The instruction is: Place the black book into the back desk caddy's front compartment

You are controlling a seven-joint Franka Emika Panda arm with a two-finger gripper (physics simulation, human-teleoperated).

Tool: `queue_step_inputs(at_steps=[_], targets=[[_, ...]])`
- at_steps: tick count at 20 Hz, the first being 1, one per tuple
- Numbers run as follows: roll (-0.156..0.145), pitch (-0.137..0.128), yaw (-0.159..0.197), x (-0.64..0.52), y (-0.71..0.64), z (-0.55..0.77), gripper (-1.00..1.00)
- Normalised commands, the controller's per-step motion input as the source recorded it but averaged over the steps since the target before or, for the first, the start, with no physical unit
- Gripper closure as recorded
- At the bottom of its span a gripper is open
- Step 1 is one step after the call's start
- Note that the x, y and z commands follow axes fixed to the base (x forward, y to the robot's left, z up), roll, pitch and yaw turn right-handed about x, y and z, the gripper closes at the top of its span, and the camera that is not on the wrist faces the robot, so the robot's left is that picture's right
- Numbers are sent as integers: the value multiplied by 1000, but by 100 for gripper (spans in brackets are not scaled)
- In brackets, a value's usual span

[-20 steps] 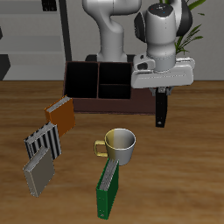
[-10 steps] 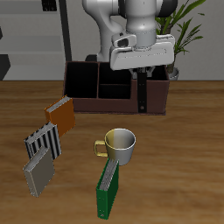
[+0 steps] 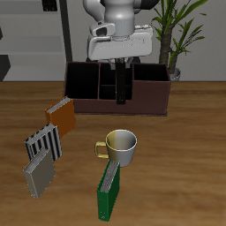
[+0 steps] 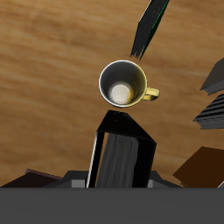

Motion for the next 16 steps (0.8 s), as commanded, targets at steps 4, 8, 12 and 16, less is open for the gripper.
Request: queue_step_inputs(at_steps=[4, 8, 12, 16], targets=[[-67, 25, -40, -323, -486, 161, 100], [-85, -4, -124, -447, -446, 320, 100], [-40, -22, -49, -406, -265, 220, 100], [-67, -17, -95, -569, -393, 281, 100]])
